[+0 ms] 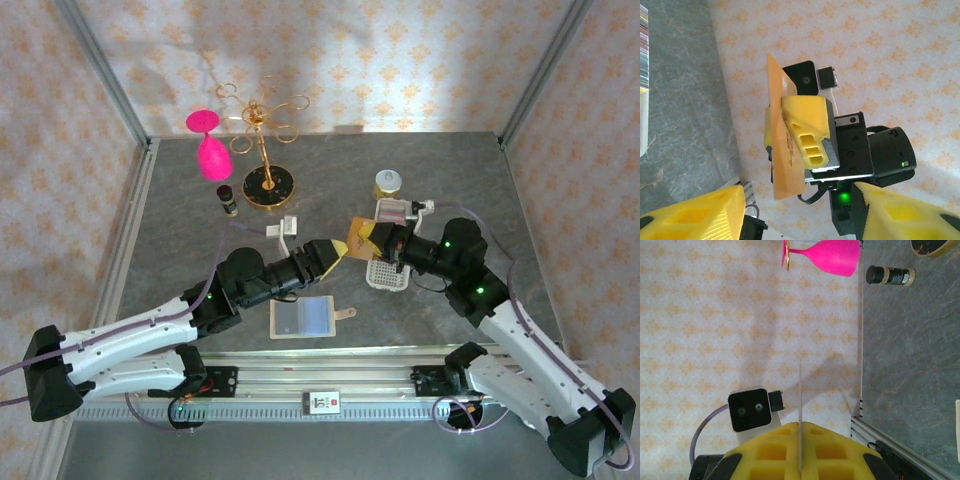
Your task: Put the credit cards into the card holder
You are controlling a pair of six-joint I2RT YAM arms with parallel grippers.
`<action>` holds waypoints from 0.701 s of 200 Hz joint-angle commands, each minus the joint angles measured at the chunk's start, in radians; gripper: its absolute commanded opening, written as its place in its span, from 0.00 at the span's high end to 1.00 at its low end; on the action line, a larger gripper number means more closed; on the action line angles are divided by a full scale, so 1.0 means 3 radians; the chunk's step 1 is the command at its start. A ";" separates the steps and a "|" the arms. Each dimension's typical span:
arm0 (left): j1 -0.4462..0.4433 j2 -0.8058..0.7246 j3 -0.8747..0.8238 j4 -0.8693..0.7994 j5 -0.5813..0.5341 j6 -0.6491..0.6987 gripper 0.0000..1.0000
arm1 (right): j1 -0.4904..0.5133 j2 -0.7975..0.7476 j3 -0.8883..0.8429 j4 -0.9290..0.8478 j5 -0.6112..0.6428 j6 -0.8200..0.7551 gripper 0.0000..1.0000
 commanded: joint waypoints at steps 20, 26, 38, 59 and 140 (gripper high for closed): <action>-0.0035 0.0064 0.0050 0.0139 -0.0083 -0.0077 0.66 | 0.0190 0.0066 0.0135 0.0275 0.0091 0.0008 1.00; -0.0037 0.0069 0.0043 0.0166 -0.0088 -0.0089 0.69 | 0.0202 0.0085 0.0136 0.0317 0.0084 0.0016 1.00; -0.0039 0.0069 0.0031 0.0183 -0.0101 -0.0115 0.73 | 0.0232 0.0108 0.0150 0.0376 0.0097 0.0019 1.00; -0.0041 0.0059 0.0010 0.0205 -0.0106 -0.0155 0.87 | 0.0270 0.0142 0.0181 0.0445 0.0095 0.0016 1.00; -0.0047 -0.0207 -0.0362 0.0535 -0.0437 -0.0409 1.00 | 0.0316 -0.0046 0.0054 0.0553 0.0375 0.0161 0.64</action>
